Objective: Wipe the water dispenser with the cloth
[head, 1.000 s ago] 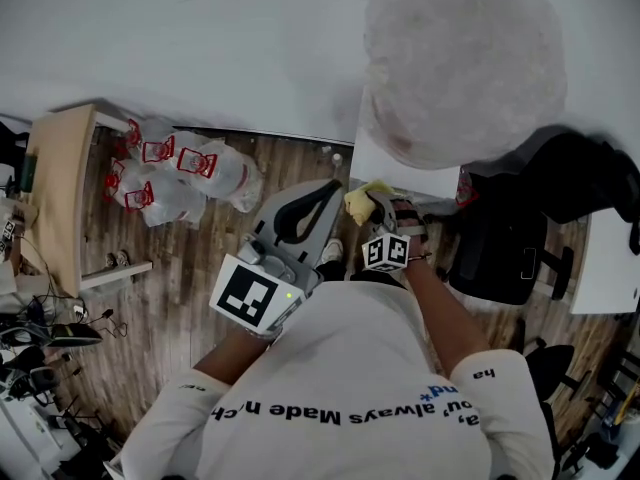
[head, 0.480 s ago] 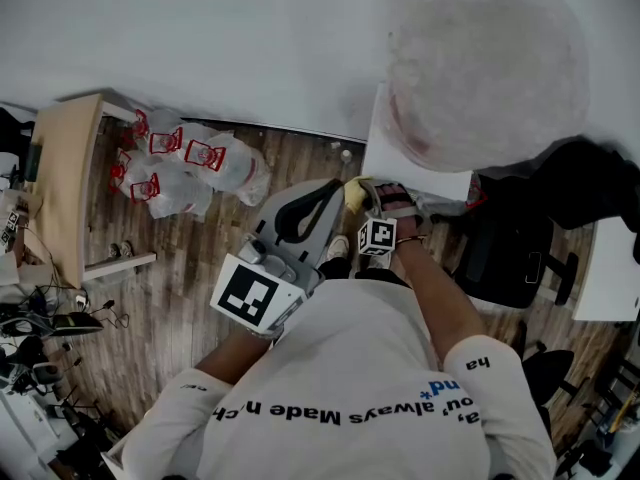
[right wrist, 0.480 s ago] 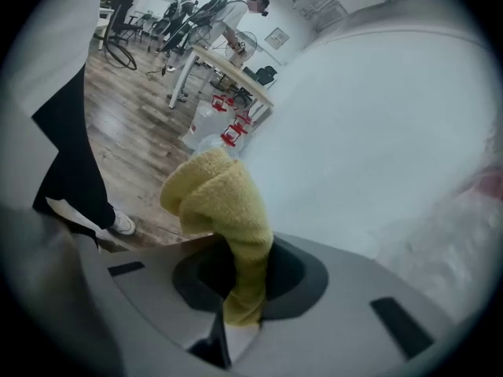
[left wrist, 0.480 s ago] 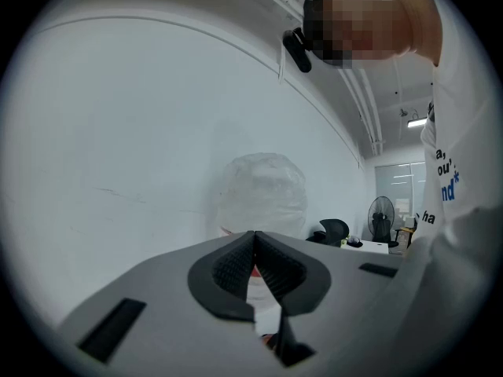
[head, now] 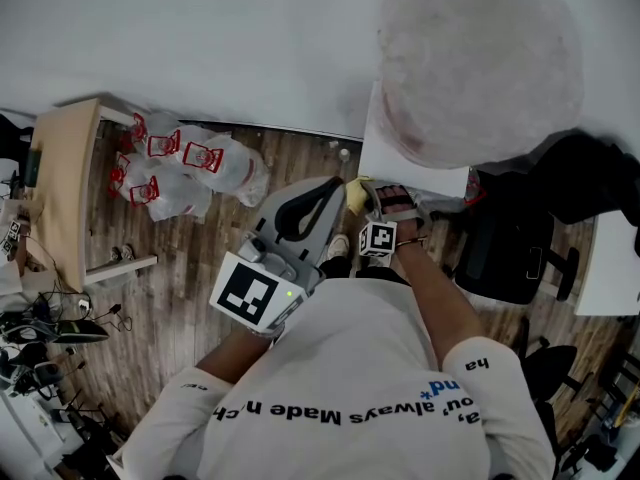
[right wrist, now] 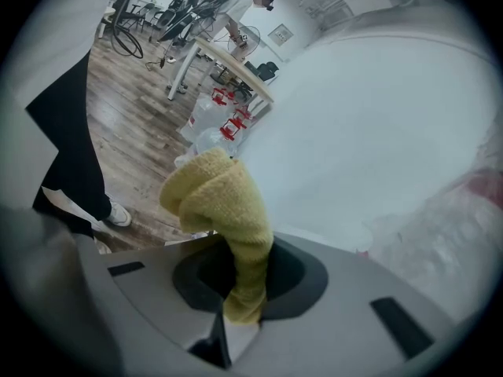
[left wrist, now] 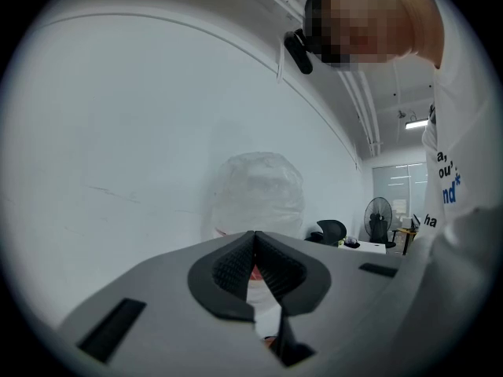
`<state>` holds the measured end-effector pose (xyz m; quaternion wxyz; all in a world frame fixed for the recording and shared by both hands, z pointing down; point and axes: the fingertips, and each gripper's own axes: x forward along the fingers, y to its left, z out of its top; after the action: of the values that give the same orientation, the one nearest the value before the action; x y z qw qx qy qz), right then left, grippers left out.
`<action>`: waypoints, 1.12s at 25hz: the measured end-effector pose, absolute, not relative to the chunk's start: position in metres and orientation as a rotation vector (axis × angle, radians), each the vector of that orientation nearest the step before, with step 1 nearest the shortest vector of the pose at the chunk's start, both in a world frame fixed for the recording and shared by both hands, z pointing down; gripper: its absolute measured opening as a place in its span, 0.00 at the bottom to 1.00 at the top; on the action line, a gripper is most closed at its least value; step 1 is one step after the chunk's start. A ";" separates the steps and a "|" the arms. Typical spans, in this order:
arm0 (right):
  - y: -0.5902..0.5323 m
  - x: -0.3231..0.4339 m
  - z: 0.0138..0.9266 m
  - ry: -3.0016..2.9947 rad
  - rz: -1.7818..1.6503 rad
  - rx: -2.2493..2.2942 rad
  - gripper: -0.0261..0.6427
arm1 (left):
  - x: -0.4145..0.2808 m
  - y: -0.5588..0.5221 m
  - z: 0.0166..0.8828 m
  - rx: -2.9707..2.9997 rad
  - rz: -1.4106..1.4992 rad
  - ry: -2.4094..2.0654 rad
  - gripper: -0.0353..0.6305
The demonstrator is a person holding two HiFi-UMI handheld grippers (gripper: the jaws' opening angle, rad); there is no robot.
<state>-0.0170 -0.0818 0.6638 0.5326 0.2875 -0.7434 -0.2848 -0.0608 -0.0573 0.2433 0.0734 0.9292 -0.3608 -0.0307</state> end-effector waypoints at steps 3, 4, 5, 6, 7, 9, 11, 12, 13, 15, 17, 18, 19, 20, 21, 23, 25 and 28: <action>-0.079 -0.007 0.668 -1.761 -0.666 0.696 0.13 | -0.057 -0.057 0.242 2.795 -0.098 -1.075 0.08; -0.078 -0.001 0.669 -1.757 -0.655 0.701 0.13 | -0.055 -0.056 0.242 2.797 -0.098 -1.071 0.08; -0.077 0.004 0.669 -1.754 -0.643 0.707 0.13 | -0.053 -0.056 0.243 2.799 -0.096 -1.065 0.08; -0.075 0.010 0.670 -1.751 -0.635 0.713 0.13 | -0.051 -0.055 0.243 2.801 -0.092 -1.059 0.08; -0.073 0.016 0.671 -1.747 -0.630 0.719 0.13 | -0.048 -0.054 0.243 2.803 -0.088 -1.051 0.08; -0.070 0.029 0.672 -1.735 -0.618 0.729 0.13 | -0.043 -0.053 0.243 2.807 -0.087 -1.036 0.08; -0.068 0.040 0.672 -1.726 -0.601 0.741 0.13 | -0.037 -0.053 0.243 2.812 -0.092 -1.023 0.08; -0.068 0.045 0.673 -1.723 -0.594 0.747 0.13 | -0.034 -0.053 0.243 2.814 -0.094 -1.016 0.08; -0.067 0.050 0.674 -1.719 -0.589 0.754 0.13 | -0.031 -0.053 0.243 2.816 -0.095 -1.008 0.08; -0.065 0.060 0.674 -1.713 -0.575 0.767 0.13 | -0.026 -0.052 0.243 2.821 -0.095 -0.993 0.08; -0.063 0.069 0.673 -1.710 -0.557 0.781 0.13 | -0.021 -0.051 0.242 2.827 -0.095 -0.980 0.08; -0.062 0.074 0.673 -1.710 -0.549 0.787 0.12 | -0.019 -0.051 0.241 2.829 -0.094 -0.974 0.08; -0.062 0.078 0.673 -1.710 -0.541 0.791 0.13 | -0.017 -0.051 0.242 2.831 -0.092 -0.969 0.08; -0.061 0.083 0.673 -1.708 -0.535 0.794 0.12 | -0.015 -0.051 0.242 2.832 -0.090 -0.965 0.08; -0.060 0.087 0.673 -1.704 -0.530 0.798 0.12 | -0.013 -0.051 0.242 2.833 -0.088 -0.960 0.08; -0.056 0.097 0.673 -1.694 -0.519 0.808 0.12 | -0.010 -0.049 0.242 2.838 -0.089 -0.950 0.08; -0.053 0.107 0.672 -1.682 -0.513 0.816 0.13 | -0.006 -0.046 0.241 2.844 -0.090 -0.938 0.08; -0.049 0.124 0.670 -1.659 -0.512 0.819 0.12 | -0.001 -0.044 0.240 2.850 -0.092 -0.923 0.08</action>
<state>0.1236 -0.0488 0.6700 0.5734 0.3496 -0.7080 -0.2185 -0.0014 -0.0442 0.2400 0.0724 0.9484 -0.3071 -0.0305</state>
